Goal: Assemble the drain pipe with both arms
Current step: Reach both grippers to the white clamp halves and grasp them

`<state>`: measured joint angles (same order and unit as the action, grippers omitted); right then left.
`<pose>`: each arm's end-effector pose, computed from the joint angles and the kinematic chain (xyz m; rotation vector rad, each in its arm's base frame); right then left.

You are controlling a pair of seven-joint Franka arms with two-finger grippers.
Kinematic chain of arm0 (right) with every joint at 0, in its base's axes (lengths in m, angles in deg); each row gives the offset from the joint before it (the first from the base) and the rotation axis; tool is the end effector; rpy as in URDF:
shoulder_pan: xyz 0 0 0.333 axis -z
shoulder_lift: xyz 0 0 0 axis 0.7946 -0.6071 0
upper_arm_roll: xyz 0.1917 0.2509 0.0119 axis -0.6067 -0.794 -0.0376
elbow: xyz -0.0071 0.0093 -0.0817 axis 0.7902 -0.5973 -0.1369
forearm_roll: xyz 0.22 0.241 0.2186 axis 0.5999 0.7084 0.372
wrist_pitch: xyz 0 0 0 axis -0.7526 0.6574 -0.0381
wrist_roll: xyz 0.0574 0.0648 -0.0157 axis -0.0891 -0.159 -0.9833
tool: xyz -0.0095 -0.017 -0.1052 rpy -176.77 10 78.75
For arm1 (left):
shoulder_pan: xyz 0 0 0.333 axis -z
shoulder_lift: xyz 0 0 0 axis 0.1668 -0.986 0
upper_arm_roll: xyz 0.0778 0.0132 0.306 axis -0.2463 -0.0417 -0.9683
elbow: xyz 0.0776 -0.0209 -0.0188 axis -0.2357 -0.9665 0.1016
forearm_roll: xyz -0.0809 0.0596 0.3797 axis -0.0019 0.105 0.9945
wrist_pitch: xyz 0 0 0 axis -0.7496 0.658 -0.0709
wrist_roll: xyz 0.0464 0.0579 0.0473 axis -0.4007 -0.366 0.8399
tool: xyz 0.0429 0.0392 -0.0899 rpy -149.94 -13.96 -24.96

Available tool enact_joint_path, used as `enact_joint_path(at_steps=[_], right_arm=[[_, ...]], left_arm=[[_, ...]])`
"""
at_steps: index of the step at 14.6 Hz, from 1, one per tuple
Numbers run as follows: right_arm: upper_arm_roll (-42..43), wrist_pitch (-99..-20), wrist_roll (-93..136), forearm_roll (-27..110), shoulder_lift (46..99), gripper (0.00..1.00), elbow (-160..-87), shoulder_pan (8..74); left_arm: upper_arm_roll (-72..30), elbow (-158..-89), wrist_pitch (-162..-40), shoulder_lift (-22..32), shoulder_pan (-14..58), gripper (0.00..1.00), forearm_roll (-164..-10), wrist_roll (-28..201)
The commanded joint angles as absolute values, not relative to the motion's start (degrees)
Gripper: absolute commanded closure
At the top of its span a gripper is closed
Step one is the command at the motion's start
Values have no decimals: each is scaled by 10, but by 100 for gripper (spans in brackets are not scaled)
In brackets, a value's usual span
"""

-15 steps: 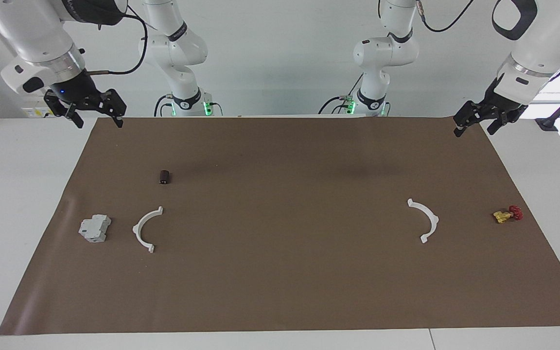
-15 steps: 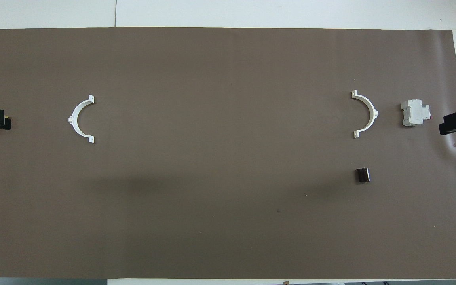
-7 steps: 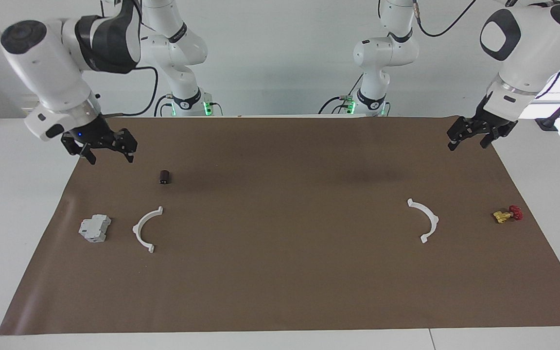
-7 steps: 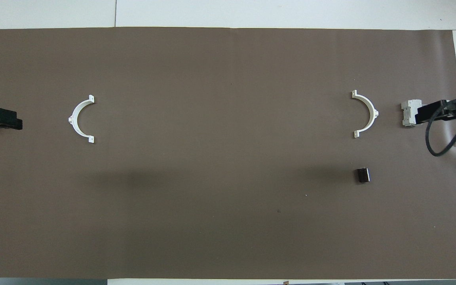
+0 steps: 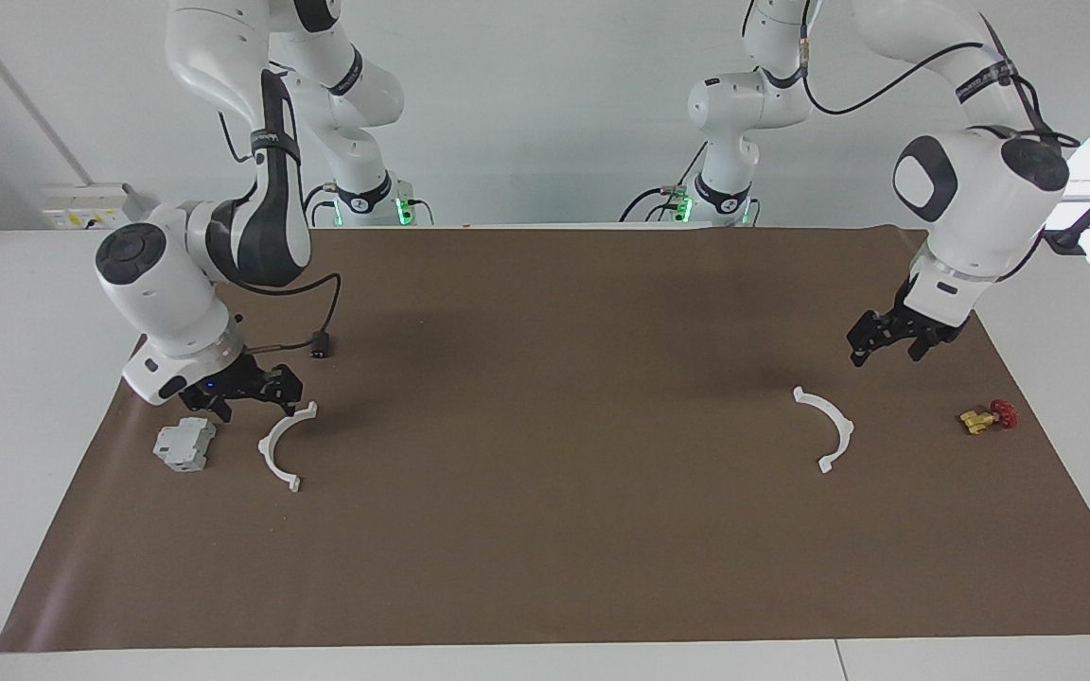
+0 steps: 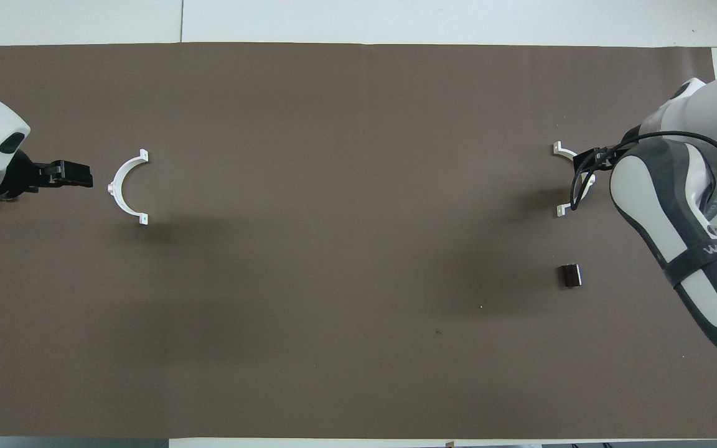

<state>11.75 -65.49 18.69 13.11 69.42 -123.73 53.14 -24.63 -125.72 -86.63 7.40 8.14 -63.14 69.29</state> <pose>0.6354 -0.0443 0.3665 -3.1283 -0.1555 -0.0333 0.5964 0.0211 0.4313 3.1281 0.0209 0.1572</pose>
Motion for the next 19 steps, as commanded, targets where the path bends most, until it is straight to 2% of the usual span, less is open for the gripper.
enact_joint_path(at_steps=[1,2,8,10,12,17,18,19], right_arm=[[114,-693,127,146,663,0,-1246,547],[115,-691,114,146,663,1,-1247,550],[115,-736,111,147,660,24,-1281,551],[115,-747,109,146,656,26,-1283,553],[115,-749,109,146,654,34,-1284,553],[115,-763,96,147,653,38,-1296,560],[115,-765,96,147,653,39,-1297,560],[115,-765,96,147,653,42,-1297,560]], left_arm=[[-246,-1255,-938,17,85,0,-624,689],[-246,-1261,-951,7,89,0,-624,686],[-246,-1272,-990,-37,91,2,-624,660],[-246,-1278,-994,-36,86,7,-624,649],[-246,-1286,-997,-35,83,14,-624,643],[-247,-1290,-1014,-42,83,16,-624,635],[-247,-1290,-1013,-42,83,24,-624,635],[-247,-1290,-1013,-42,83,41,-624,636]])
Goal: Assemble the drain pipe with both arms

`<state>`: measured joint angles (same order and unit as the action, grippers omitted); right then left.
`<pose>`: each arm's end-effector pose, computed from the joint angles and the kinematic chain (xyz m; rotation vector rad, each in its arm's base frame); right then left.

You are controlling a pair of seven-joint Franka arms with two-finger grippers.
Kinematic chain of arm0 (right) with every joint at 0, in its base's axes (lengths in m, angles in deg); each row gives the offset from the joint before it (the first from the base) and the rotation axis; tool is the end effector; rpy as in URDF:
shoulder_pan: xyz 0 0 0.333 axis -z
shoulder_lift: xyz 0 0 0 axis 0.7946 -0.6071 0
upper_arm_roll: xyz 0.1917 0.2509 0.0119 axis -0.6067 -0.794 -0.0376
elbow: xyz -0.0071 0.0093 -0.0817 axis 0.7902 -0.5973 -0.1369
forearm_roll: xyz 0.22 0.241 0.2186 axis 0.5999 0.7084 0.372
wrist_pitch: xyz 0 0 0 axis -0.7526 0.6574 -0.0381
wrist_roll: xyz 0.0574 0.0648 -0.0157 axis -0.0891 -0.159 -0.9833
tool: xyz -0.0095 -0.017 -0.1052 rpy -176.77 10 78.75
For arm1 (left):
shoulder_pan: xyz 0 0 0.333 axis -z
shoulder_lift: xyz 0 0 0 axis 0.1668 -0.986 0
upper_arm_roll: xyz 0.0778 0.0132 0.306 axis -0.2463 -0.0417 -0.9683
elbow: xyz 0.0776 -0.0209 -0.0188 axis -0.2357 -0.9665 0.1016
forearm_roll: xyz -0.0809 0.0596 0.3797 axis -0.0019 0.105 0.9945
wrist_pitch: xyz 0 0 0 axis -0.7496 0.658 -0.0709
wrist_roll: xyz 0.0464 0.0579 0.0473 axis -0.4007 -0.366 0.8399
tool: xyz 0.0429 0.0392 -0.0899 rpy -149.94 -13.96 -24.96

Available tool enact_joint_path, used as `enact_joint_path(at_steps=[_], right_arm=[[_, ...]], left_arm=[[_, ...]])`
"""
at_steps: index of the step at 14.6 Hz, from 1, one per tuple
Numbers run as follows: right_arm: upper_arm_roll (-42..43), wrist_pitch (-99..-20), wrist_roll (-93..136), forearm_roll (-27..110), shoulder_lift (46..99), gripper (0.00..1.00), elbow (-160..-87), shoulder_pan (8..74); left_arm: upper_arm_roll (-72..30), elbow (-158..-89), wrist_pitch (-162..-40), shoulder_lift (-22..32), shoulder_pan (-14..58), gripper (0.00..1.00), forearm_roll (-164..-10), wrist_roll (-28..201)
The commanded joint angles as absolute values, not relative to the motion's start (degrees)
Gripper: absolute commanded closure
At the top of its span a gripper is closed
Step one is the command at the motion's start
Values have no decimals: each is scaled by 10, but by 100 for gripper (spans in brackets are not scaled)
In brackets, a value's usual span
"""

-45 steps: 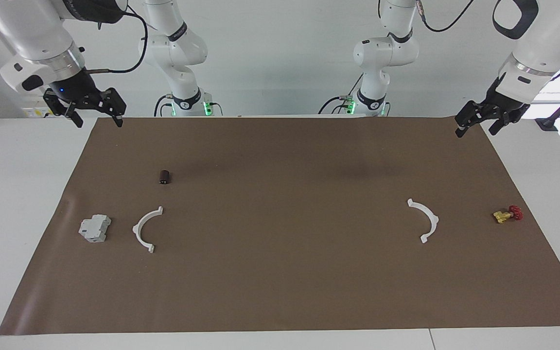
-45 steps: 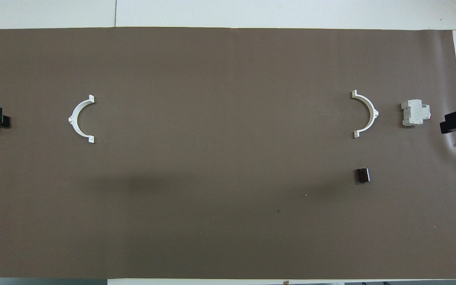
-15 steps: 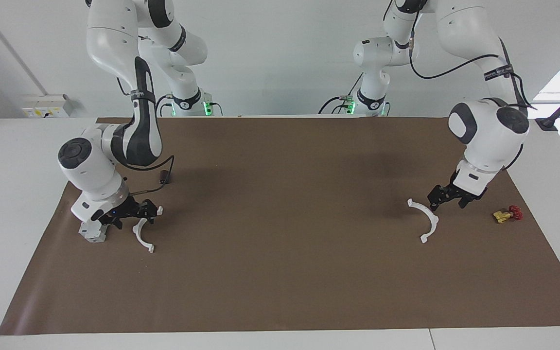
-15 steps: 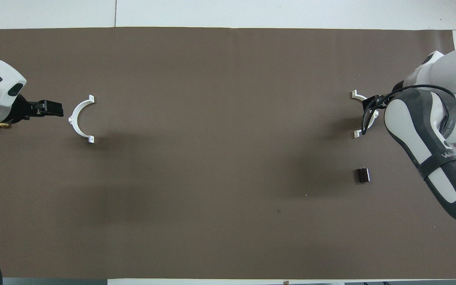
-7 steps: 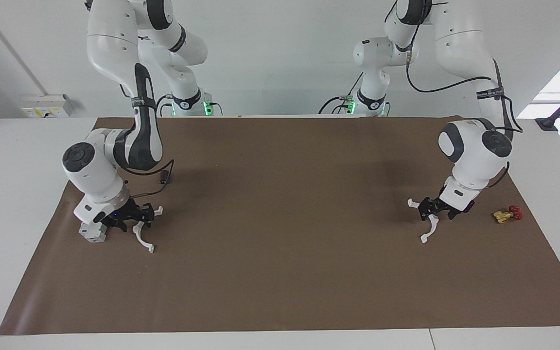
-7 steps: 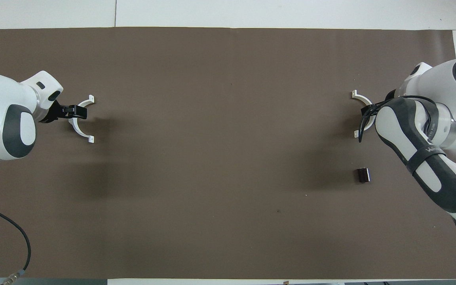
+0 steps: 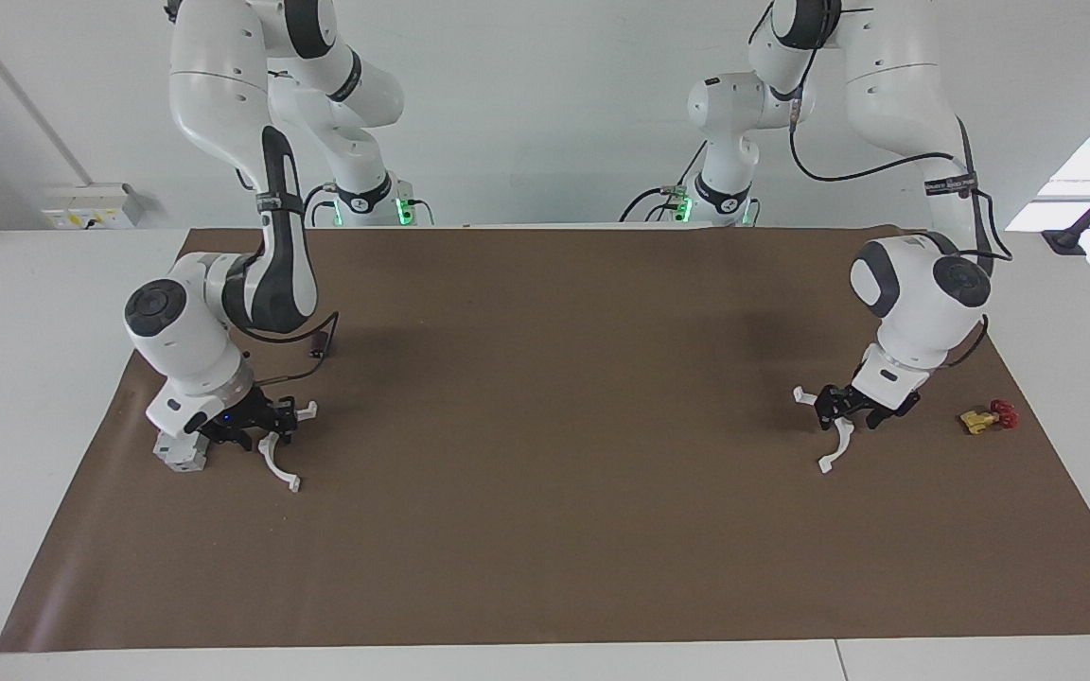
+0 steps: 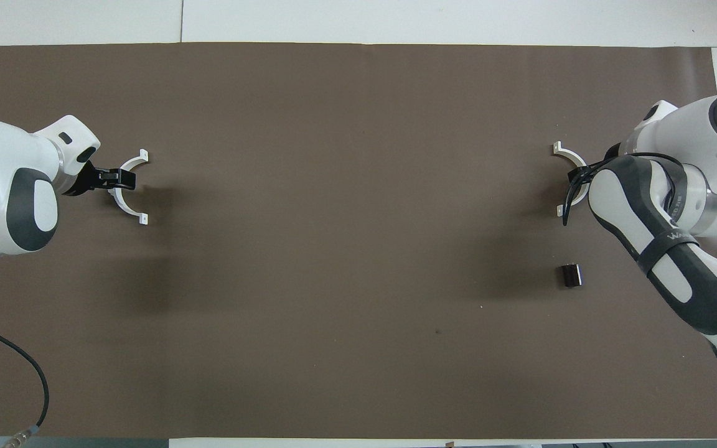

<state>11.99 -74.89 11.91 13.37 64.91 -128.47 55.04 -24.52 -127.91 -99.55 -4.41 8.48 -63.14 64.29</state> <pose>0.6279 -0.0686 0.2946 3.1294 0.2736 0.0367 0.6171 0.0174 0.3101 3.1336 -0.1241 0.1281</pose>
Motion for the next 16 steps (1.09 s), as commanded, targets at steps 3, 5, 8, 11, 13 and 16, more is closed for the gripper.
enact_joint_path(at_steps=[3,5,8,11,13,16], right_arm=[[115,-767,94,147,653,47,-1297,560],[115,-772,94,147,653,48,-1302,560],[115,-773,94,146,653,50,-1304,559],[115,-773,94,147,653,56,-1304,559],[115,-772,94,147,653,75,-1304,558],[114,-762,97,147,653,98,-1294,554]], left_arm=[[-247,-1290,-1014,-41,82,100,-625,642],[-247,-1290,-1012,-40,81,100,-624,638],[-247,-1290,-1005,-34,77,100,-624,638],[-249,-1284,-997,-25,77,100,-624,639],[-250,-1283,-994,-12,77,100,-625,640],[-250,-1276,-973,3,77,100,-625,642]])
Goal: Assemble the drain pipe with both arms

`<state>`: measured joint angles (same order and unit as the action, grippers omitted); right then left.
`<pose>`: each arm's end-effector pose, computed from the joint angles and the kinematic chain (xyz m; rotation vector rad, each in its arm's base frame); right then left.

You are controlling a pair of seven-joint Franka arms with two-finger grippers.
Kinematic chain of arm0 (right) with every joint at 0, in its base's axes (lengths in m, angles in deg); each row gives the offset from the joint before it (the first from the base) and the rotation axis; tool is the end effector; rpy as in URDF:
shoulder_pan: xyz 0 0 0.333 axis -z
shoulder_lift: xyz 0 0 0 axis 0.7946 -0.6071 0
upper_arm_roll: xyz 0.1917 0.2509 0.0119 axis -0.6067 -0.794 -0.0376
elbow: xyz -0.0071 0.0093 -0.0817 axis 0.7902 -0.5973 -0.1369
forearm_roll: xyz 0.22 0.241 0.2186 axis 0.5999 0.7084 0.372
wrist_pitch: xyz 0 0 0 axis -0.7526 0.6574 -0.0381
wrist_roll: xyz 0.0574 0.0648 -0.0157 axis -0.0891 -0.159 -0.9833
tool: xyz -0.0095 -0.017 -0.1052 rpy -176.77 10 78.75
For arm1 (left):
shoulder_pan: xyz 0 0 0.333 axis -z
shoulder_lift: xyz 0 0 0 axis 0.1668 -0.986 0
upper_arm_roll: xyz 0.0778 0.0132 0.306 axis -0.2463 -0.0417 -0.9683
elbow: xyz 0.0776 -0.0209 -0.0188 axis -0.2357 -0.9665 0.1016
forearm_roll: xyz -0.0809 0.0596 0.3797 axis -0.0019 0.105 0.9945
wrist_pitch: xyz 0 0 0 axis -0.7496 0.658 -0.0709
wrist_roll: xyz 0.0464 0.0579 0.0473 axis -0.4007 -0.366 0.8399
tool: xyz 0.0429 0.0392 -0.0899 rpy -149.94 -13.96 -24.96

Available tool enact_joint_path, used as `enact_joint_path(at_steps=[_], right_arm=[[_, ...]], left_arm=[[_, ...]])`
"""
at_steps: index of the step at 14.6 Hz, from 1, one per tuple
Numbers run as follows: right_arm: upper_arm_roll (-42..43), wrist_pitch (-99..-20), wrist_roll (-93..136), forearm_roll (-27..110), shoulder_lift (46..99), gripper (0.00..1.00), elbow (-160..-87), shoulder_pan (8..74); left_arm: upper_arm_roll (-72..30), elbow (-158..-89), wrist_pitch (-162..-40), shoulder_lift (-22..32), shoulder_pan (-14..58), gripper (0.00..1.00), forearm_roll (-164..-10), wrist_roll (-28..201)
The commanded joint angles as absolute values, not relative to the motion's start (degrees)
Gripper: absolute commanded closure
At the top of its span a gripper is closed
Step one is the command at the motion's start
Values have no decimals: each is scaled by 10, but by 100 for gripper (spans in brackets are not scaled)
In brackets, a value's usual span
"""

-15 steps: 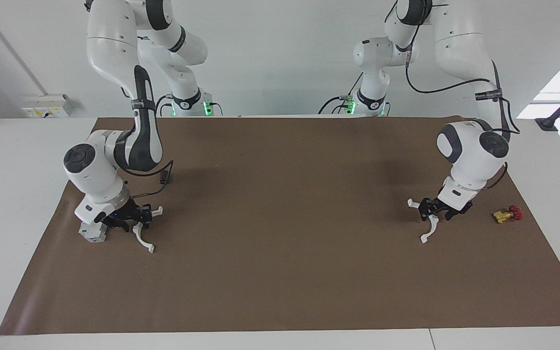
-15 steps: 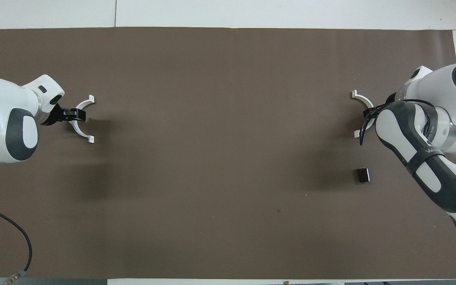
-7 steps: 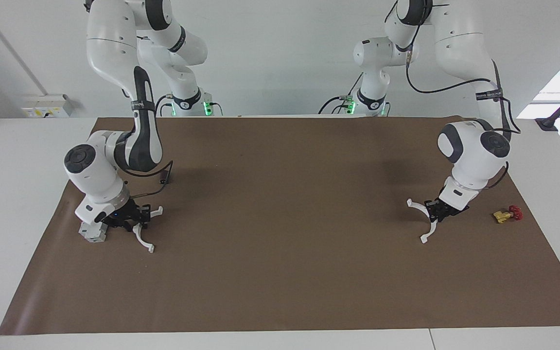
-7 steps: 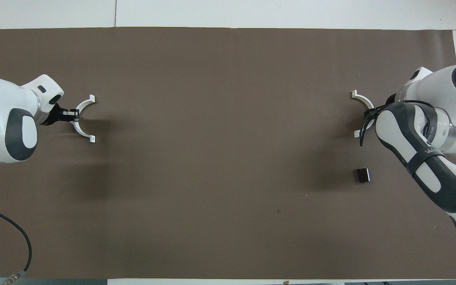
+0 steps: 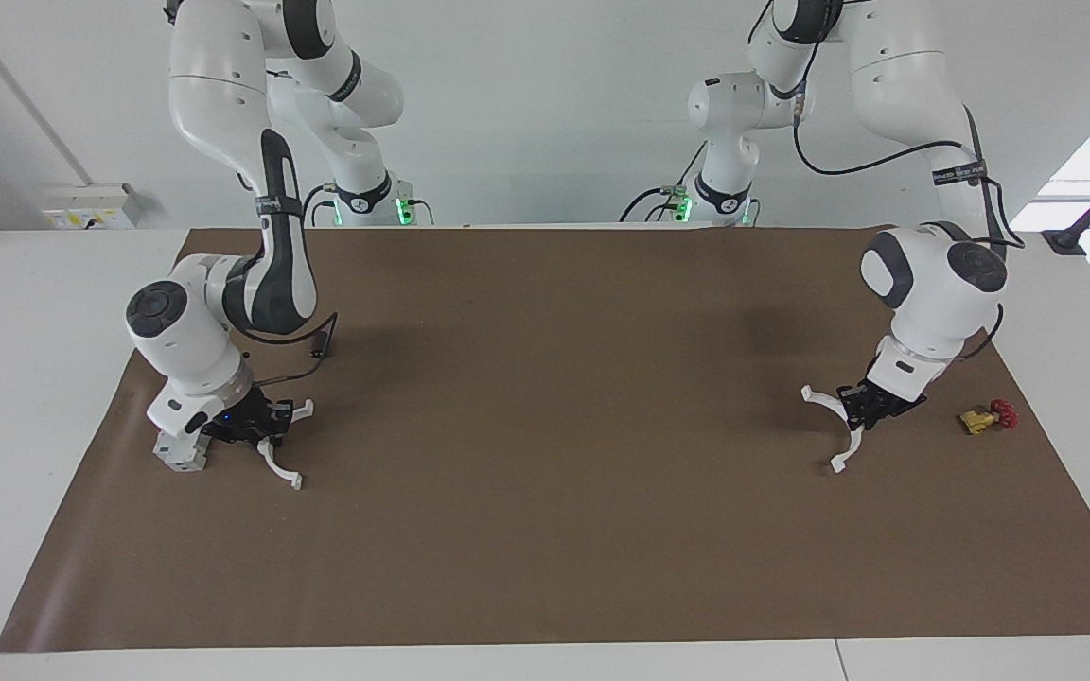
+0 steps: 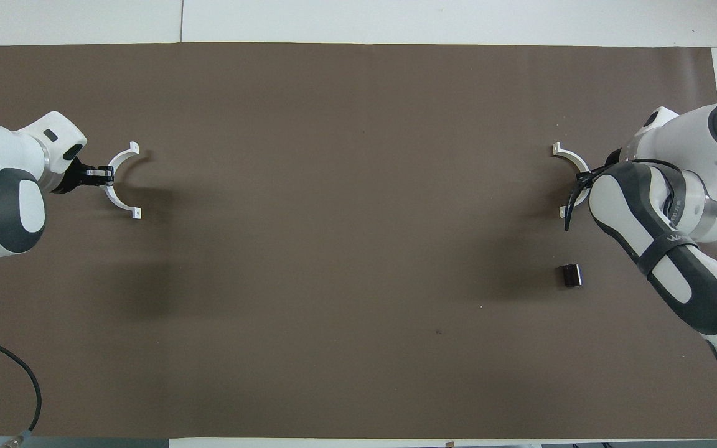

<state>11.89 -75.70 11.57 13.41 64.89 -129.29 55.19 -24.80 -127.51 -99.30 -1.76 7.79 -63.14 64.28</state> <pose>0.6250 -0.0691 0.2894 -3.1282 -0.2798 -0.0361 0.6186 0.0278 0.3414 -3.1309 0.0986 -0.2045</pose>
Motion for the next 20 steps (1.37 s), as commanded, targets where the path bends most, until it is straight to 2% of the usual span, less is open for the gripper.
enact_joint_path(at_steps=[1,4,6,9,12,14,16,20], right_arm=[[114,-746,98,147,653,100,-1282,553],[103,-619,143,148,653,100,-1180,532],[101,-550,251,142,640,100,-1113,476],[101,-550,434,150,629,100,-1084,351],[88,-567,610,150,572,99,-1020,267],[88,-618,634,151,554,99,-1023,231],[88,-645,634,150,558,99,-1076,230],[88,-646,626,143,566,99,-1111,229]], left_arm=[[-250,-1276,-967,12,77,100,-625,642],[-255,-1275,-949,31,77,100,-624,643],[-255,-1275,-946,41,77,100,-624,643],[-254,-1259,-920,46,81,100,-623,645],[-253,-1252,-910,44,96,100,-585,654],[-253,-1252,-910,44,114,100,-581,684],[-253,-1252,-910,44,146,100,-578,722],[-254,-1257,-909,45,207,100,-578,787]])
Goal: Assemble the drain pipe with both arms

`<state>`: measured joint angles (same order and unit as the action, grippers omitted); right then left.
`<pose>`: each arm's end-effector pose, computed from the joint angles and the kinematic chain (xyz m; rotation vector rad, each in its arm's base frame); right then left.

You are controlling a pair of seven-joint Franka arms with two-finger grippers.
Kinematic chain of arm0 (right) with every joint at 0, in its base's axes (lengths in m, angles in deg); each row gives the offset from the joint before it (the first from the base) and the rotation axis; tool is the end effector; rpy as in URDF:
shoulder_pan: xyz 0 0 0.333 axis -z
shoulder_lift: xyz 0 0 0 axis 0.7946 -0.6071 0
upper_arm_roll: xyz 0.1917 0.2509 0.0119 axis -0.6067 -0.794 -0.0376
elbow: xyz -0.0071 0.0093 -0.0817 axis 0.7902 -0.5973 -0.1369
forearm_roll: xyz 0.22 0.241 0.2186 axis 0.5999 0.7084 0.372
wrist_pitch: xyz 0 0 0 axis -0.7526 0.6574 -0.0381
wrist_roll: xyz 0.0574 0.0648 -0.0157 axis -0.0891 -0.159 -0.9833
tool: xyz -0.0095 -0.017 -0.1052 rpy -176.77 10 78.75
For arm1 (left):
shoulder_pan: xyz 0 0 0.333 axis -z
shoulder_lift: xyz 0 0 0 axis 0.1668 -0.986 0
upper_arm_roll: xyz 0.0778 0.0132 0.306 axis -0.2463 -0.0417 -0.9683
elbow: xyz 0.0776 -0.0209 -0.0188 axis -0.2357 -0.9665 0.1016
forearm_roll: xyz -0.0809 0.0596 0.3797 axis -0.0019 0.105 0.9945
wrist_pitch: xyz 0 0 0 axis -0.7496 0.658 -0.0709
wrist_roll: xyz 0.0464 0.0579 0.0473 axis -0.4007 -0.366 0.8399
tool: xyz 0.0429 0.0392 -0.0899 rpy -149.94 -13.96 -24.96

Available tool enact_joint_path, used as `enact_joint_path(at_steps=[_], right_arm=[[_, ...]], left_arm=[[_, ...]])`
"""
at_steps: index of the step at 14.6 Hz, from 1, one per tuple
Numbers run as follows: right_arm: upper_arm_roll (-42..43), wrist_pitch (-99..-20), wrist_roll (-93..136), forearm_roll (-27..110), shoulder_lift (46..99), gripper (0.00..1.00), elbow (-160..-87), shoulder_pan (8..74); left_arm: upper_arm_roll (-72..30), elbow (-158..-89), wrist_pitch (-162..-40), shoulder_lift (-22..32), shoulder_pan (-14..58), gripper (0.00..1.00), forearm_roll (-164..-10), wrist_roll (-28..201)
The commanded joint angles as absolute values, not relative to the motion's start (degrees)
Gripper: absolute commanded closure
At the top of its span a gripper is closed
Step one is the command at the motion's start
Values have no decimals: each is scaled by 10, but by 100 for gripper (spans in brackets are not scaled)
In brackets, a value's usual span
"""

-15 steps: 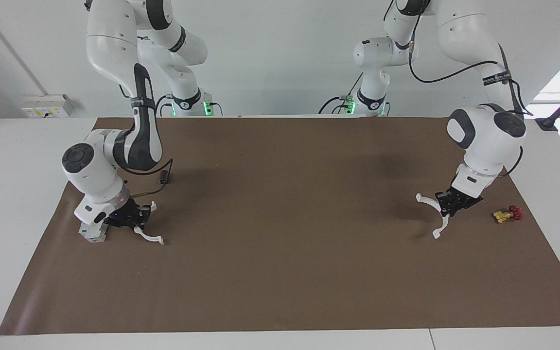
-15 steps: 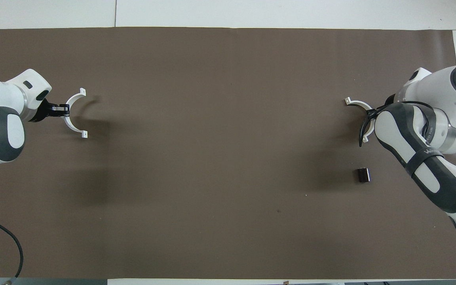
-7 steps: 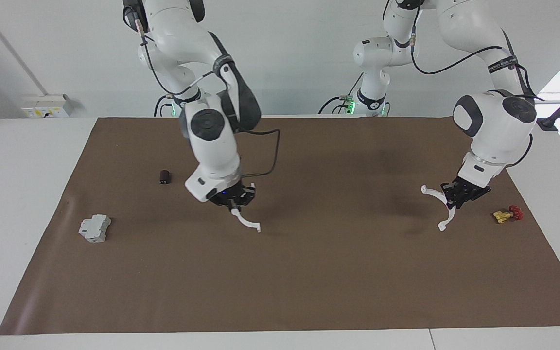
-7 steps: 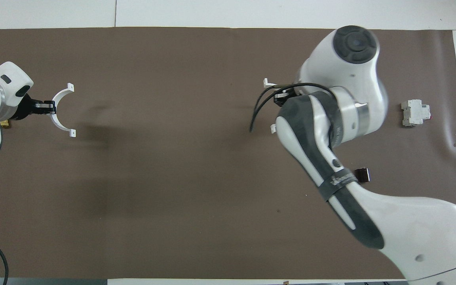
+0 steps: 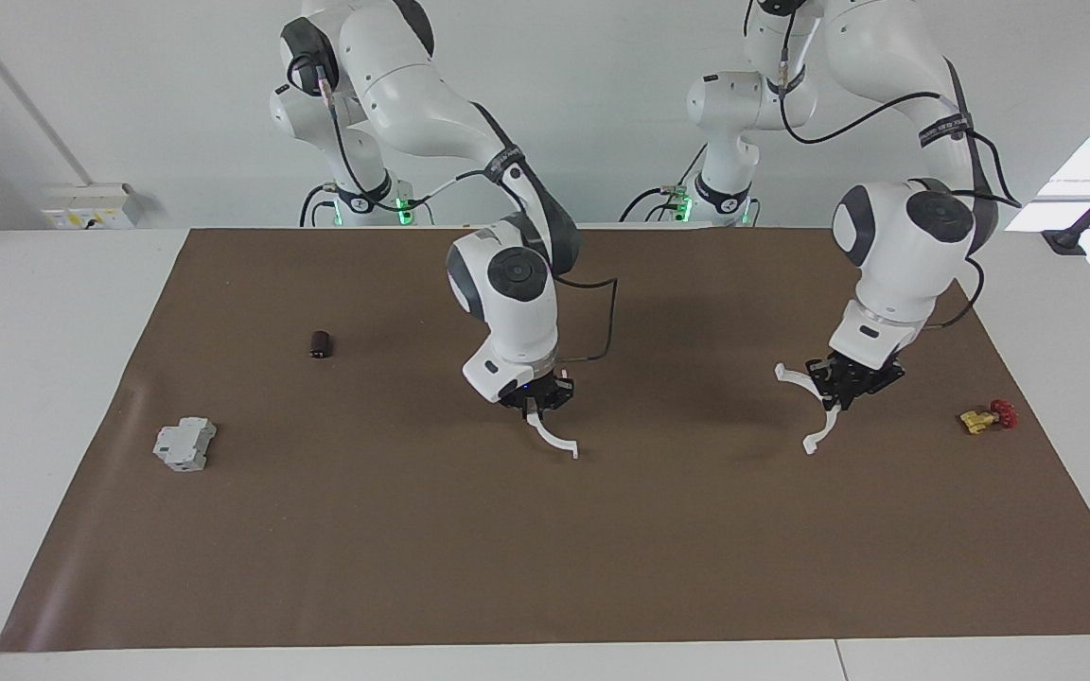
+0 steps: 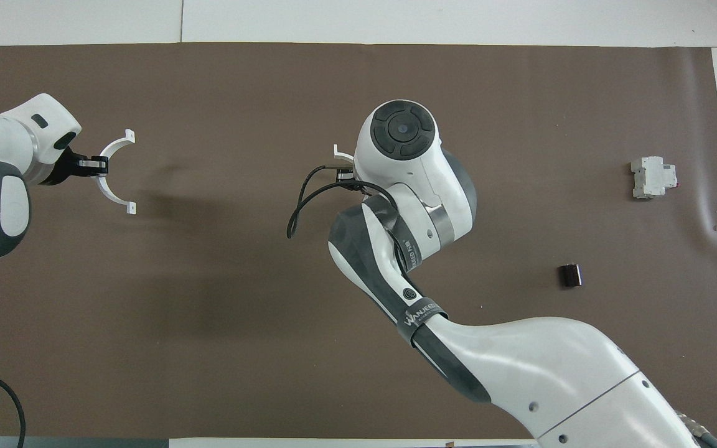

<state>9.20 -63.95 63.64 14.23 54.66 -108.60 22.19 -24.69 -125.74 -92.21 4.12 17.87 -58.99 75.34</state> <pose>0.6087 0.3446 0.3124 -3.1052 0.1713 0.0323 0.6058 -0.0792 0.4064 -3.0972 0.1409 -0.2236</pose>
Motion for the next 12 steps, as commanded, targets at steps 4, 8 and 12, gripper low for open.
enact_joint_path(at_steps=[4,8,12], right_arm=[[88,-651,627,143,576,86,-1138,219],[88,-659,627,142,577,0,-1137,220],[94,-598,586,142,632,0,-1107,274]], left_arm=[[-253,-1255,-910,37,277,100,-534,914],[-252,-1245,-917,16,322,100,-526,979],[-251,-1159,-910,-75,367,100,-526,1063]])
